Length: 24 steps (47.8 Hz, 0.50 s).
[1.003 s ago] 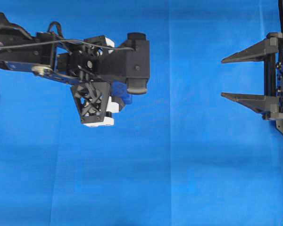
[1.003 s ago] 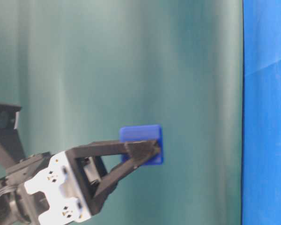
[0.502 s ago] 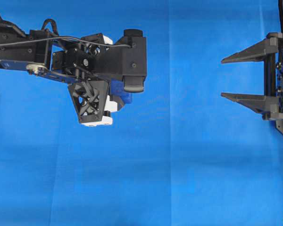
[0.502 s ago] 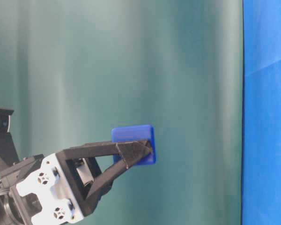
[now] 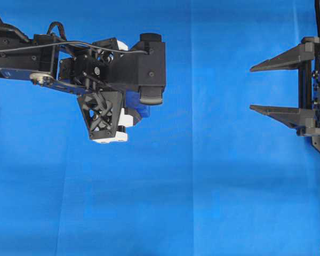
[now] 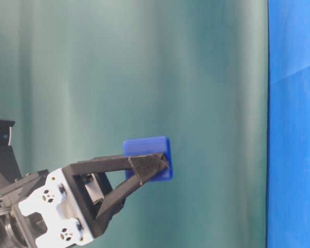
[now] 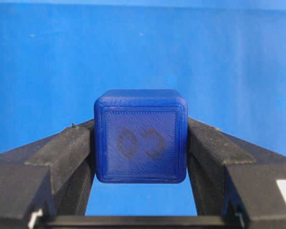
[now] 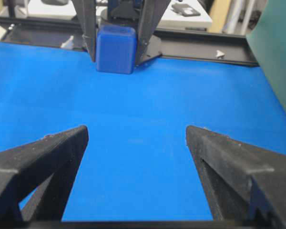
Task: Handover the blue block to the right arm after grasping it with the left arm, then place it in the designated position.
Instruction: 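Raise and rotate the held cube toward the table center with the left gripper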
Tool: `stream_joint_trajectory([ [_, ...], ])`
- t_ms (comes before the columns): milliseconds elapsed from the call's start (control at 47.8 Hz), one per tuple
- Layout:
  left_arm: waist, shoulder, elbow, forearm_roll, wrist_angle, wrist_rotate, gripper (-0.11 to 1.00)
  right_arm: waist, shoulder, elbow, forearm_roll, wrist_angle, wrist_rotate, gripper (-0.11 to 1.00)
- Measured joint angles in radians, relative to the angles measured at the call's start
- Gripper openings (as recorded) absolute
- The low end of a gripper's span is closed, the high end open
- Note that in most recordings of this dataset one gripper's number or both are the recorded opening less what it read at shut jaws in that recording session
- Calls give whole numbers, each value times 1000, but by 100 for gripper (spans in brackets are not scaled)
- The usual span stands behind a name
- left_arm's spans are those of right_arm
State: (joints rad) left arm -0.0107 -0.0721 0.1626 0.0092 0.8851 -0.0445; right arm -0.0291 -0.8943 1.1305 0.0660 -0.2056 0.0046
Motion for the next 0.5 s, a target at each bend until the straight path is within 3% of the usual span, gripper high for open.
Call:
stream_joint_trajectory([
  [502,2,-2,5,0,-11,0,49,0,0,0,2,2,0,96],
])
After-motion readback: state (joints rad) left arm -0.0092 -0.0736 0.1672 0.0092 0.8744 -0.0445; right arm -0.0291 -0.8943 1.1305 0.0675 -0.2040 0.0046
